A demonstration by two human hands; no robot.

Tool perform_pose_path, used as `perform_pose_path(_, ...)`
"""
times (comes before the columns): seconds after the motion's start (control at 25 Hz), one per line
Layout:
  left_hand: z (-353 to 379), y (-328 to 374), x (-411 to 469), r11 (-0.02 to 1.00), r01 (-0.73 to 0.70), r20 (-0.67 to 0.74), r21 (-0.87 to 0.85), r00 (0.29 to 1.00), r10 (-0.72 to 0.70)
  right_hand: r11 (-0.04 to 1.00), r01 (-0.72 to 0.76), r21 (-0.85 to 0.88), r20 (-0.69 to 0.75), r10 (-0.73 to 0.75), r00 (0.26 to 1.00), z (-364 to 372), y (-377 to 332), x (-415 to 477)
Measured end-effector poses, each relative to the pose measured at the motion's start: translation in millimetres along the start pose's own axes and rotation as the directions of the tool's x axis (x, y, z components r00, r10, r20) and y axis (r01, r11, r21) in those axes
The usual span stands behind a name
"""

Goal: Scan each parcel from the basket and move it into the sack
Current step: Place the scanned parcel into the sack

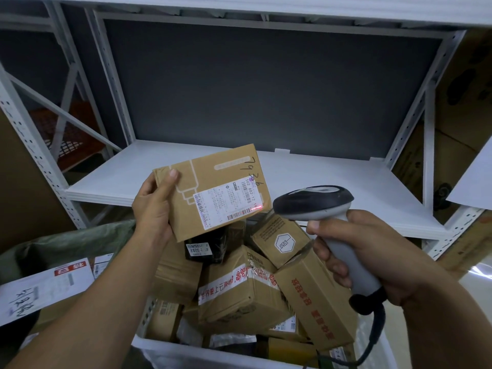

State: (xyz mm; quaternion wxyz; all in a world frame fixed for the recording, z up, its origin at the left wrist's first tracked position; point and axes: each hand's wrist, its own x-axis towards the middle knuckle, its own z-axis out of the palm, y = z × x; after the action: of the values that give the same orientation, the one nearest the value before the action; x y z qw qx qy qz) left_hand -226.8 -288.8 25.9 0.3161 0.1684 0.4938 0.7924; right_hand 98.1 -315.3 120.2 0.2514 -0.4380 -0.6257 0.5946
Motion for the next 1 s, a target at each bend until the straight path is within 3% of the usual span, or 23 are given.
perform_pose_path(0.16, 4.9, 2.6, -4.2, 0.995, -0.102, -0.043, -0.004, 0.994, 0.102, 1.0, 0.013, -0.023, -0.024, -0.013, 1.0, 3.0, -0.7, 1.0)
perform_pose_path(0.32, 9.7, 9.6, -13.3, 0.967, -0.227, -0.064, 0.111, 0.97, 0.235, 0.999, 0.035, -0.028, -0.051, -0.036, 0.998, 5.4, -2.1, 3.0)
perform_pose_path(0.44, 9.5, 9.9, -15.0, 0.968, -0.226, -0.078, 0.109, 0.969, 0.235, 0.999, 0.043, -0.012, -0.053, -0.044, 0.998, 5.6, -0.4, 4.0)
perform_pose_path(0.64, 4.7, -0.6, -8.2, 0.998, -0.039, -0.107, -0.041, 0.994, 0.035, 0.99, 0.098, 0.099, -0.123, -0.086, 0.989, 4.4, 2.6, 9.9)
perform_pose_path(0.84, 2.7, -11.1, -4.0, 0.942, 0.291, 0.167, -0.168, 0.95, -0.264, 0.966, 0.181, 0.186, -0.176, -0.149, 0.973, 7.6, 2.1, 16.7)
perform_pose_path(1.0, 4.6, -9.4, -14.9, 0.918, 0.383, 0.276, -0.105, 0.898, -0.343, 0.95, 0.244, 0.196, -0.21, -0.203, 0.956, 11.7, -0.6, 19.5)
